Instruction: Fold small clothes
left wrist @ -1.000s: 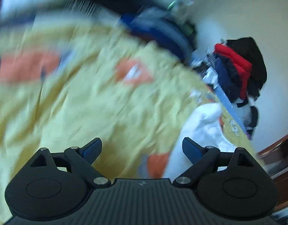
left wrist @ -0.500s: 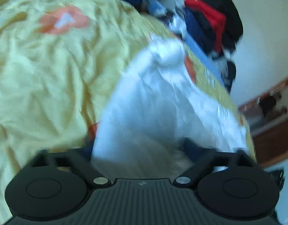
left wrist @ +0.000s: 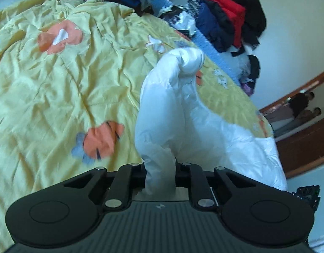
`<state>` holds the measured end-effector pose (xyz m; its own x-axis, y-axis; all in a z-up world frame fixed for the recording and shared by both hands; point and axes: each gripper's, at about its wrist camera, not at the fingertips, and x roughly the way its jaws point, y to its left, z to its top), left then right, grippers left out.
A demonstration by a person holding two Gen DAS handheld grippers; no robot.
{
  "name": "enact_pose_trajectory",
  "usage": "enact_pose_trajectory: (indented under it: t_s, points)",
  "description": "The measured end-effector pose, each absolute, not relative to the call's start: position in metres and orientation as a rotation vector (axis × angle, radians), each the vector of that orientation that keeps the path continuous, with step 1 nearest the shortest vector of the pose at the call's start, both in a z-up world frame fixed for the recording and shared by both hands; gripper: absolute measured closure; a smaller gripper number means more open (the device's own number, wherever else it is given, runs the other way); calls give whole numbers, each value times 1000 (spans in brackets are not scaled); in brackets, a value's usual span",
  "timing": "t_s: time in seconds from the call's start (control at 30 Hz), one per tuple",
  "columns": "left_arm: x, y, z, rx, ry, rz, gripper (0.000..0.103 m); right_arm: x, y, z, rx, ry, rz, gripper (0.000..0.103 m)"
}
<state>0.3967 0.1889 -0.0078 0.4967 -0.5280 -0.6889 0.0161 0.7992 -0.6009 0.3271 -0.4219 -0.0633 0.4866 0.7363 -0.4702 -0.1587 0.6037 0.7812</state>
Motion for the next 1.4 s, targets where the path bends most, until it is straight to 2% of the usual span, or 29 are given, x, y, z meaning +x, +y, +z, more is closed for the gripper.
enact_pose_trajectory:
  t_s: [0.13, 0.23, 0.37, 0.4, 0.43, 0.47, 0.5, 0.53, 0.57, 0.63, 0.7, 0.8, 0.87, 0.9, 1.03, 1.1, 1.2, 1.4]
  points:
    - [345, 205, 0, -575, 996, -367, 88, 272, -417, -57, 744, 920, 652, 80]
    - [308, 212, -14, -576, 1022, -350, 88, 232, -412, -76, 767, 952, 658, 80]
    - [295, 213, -48, -591, 1071, -304, 87, 207, -412, -118, 840, 987, 622, 76]
    - [295, 211, -53, -582, 1068, -293, 84, 206, -412, -123, 849, 978, 623, 74]
    - [295, 210, -55, -577, 1060, -273, 79, 205, -414, -127, 866, 972, 616, 67]
    - [294, 207, -55, -570, 1046, -254, 70, 205, -416, -128, 877, 969, 592, 52]
    - [291, 206, -52, -548, 1030, -230, 66, 205, -417, -127, 860, 967, 562, 42]
    - [283, 207, -46, -538, 1003, -194, 55, 203, -419, -122, 838, 950, 538, 31]
    - [271, 210, -37, -534, 956, -148, 45, 197, -427, -114, 833, 914, 505, 30]
    - [237, 215, -9, -477, 812, -52, 44, 182, -445, -99, 868, 831, 413, 31]
    - [198, 206, 26, -338, 628, 112, 36, 154, -454, -67, 835, 653, 303, 32]
    - [162, 156, 55, -272, 356, 150, 18, 127, -410, -15, 626, 372, 204, 31]
    - [171, 105, 49, -269, 368, 57, 16, 140, -364, -4, 535, 279, 239, 19]
    - [181, 75, 42, -234, 393, 10, 16, 152, -346, -4, 508, 293, 271, 17]
    - [238, -14, 12, 67, 413, -62, 16, 236, -277, -34, 390, 514, 377, 23]
    - [282, -25, 1, 119, 506, -37, 17, 275, -265, -53, 347, 645, 324, 24]
    - [327, -25, -20, 145, 640, -39, 16, 301, -257, -76, 264, 678, 258, 26]
    - [349, -20, -54, 106, 733, -48, 13, 321, -251, -104, 308, 711, 283, 12]
